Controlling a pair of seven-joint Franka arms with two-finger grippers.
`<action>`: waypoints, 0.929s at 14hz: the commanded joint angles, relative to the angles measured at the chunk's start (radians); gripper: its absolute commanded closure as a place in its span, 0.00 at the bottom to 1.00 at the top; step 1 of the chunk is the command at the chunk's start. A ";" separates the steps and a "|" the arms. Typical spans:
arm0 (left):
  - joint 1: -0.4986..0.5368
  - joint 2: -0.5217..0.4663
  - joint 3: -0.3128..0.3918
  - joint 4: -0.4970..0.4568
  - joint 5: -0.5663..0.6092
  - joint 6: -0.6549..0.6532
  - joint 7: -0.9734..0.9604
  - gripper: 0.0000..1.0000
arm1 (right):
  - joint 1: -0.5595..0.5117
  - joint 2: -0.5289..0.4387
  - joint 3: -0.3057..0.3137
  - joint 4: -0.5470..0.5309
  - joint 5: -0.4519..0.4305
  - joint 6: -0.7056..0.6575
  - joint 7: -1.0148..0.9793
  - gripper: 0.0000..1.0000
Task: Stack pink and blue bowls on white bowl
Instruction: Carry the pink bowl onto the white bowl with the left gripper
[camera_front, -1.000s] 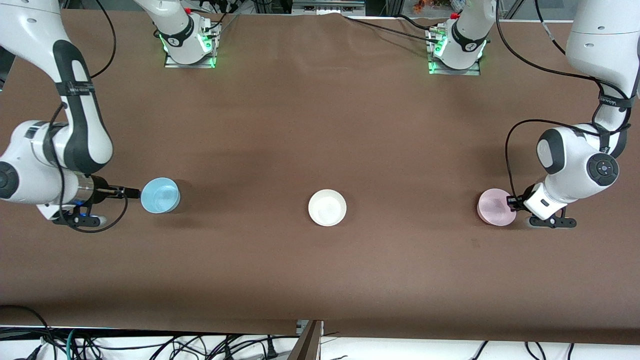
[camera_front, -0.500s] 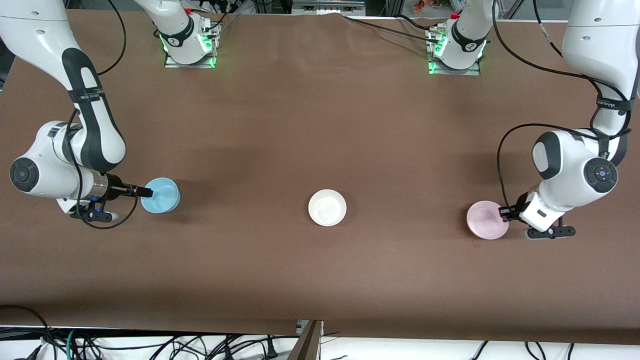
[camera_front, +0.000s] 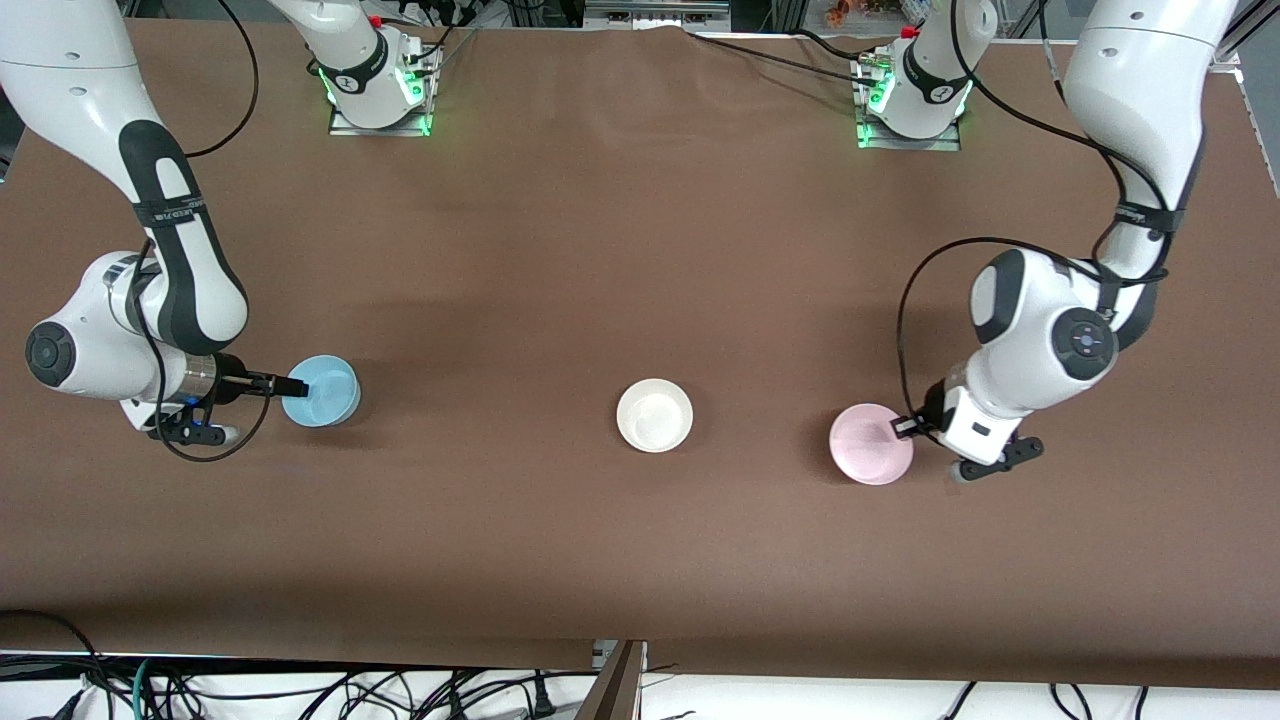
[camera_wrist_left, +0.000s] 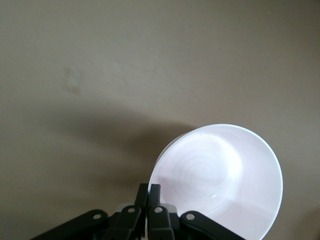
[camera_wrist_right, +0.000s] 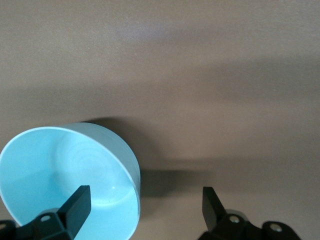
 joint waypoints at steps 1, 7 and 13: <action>-0.083 -0.015 0.006 0.030 -0.008 -0.019 -0.173 1.00 | -0.011 -0.006 0.009 -0.017 0.037 0.018 -0.040 0.31; -0.248 0.005 0.008 0.067 -0.009 -0.007 -0.465 1.00 | -0.009 -0.005 0.011 -0.006 0.035 0.008 -0.043 0.81; -0.378 0.043 0.009 0.056 -0.008 0.099 -0.675 1.00 | -0.008 -0.009 0.014 -0.002 0.034 0.005 -0.060 1.00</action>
